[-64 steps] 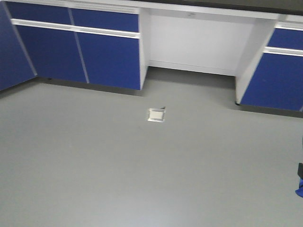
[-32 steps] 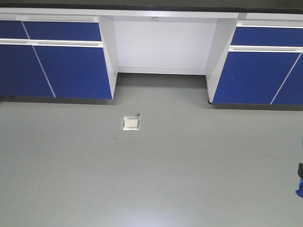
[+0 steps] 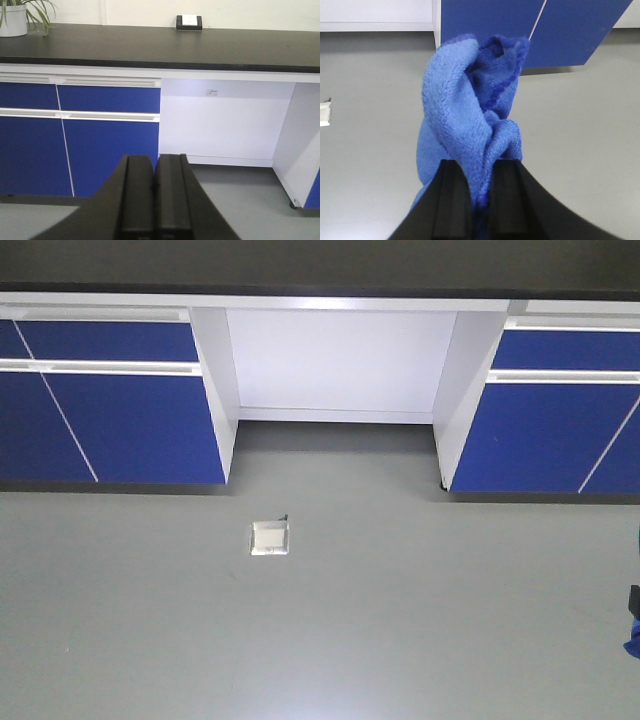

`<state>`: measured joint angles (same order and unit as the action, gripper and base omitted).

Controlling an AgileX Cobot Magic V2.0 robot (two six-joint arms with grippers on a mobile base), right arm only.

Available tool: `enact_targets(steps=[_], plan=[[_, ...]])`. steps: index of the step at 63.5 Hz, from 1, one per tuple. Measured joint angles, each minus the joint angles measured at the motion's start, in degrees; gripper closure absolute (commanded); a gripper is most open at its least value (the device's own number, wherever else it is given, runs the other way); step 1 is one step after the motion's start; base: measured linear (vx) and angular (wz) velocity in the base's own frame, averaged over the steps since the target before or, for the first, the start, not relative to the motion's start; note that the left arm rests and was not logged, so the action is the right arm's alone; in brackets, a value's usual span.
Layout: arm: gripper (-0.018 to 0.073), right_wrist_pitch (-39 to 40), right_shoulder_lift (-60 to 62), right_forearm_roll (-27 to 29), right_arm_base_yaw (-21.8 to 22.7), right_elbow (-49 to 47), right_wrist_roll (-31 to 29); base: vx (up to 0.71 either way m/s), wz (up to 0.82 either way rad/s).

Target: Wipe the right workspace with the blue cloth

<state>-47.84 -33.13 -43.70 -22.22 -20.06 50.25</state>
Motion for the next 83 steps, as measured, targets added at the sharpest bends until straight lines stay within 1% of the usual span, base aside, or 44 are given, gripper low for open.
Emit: enact_targets(steps=[83], plan=[[0.0564, 0.0, 0.0, 0.0, 0.0, 0.0, 0.0, 0.39, -0.02]])
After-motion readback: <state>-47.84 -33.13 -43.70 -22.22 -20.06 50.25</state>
